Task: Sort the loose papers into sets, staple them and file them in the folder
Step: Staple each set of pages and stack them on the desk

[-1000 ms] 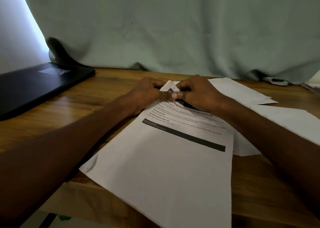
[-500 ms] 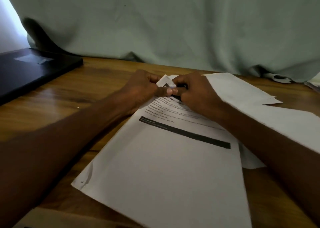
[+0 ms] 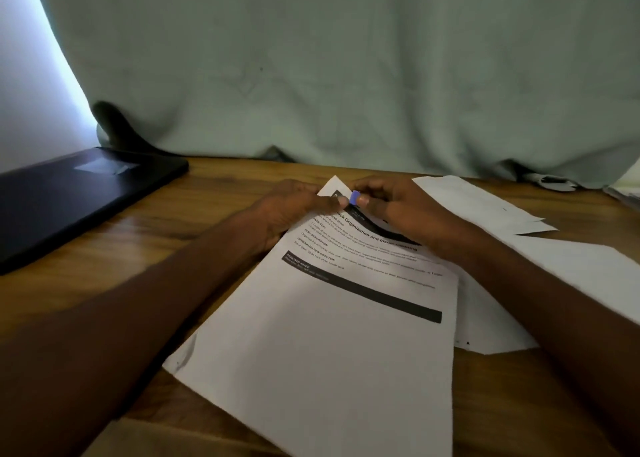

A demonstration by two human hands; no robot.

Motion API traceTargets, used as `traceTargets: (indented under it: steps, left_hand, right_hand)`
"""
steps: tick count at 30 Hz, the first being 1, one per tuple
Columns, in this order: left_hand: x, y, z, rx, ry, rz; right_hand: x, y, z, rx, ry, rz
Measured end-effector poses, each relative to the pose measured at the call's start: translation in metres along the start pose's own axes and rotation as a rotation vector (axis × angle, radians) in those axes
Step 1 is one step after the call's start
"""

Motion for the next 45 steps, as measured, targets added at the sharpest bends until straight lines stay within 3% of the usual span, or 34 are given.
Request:
traceTargets:
  steps: [4,13,20,31,35,39,45]
  left_hand:
    - [0.001,0.000,0.001,0.019,0.107,0.067]
    - [0.004,-0.005,0.001,0.008,-0.056,0.026]
    - [0.001,-0.001,0.002,0.020,0.091,0.110]
    - [-0.002,-0.003,0.000,-0.005,-0.033,0.090]
    - [-0.003,-0.005,0.000,-0.025,-0.072,0.099]
    - [-0.002,-0.009,0.001,-0.018,-0.110,0.098]
    - [0.002,-0.008,-0.002,0.029,-0.129,0.126]
  right_hand:
    - [-0.001,0.004,-0.001,0.031,0.013,0.058]
    - [-0.006,0.006,0.005,0.082,0.059,0.086]
    - [-0.001,0.008,0.002,0.045,0.012,0.081]
    - [-0.004,0.004,0.001,0.075,0.044,0.158]
    - [-0.003,0.005,-0.002,0.045,0.099,0.279]
    - [-0.006,-0.001,-0.011,-0.060,-0.015,0.404]
    - [0.020,-0.002,-0.021,0.006,-0.258,0.338]
Point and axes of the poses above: each hand's wrist, its own y-axis towards the middle knuckle, its own x-axis out of the palm, z = x × y, the point moved 2 cm from there along y, towards the middle knuckle, and after that the axes turned 11 degrees about -z, right-handed, at the moved point
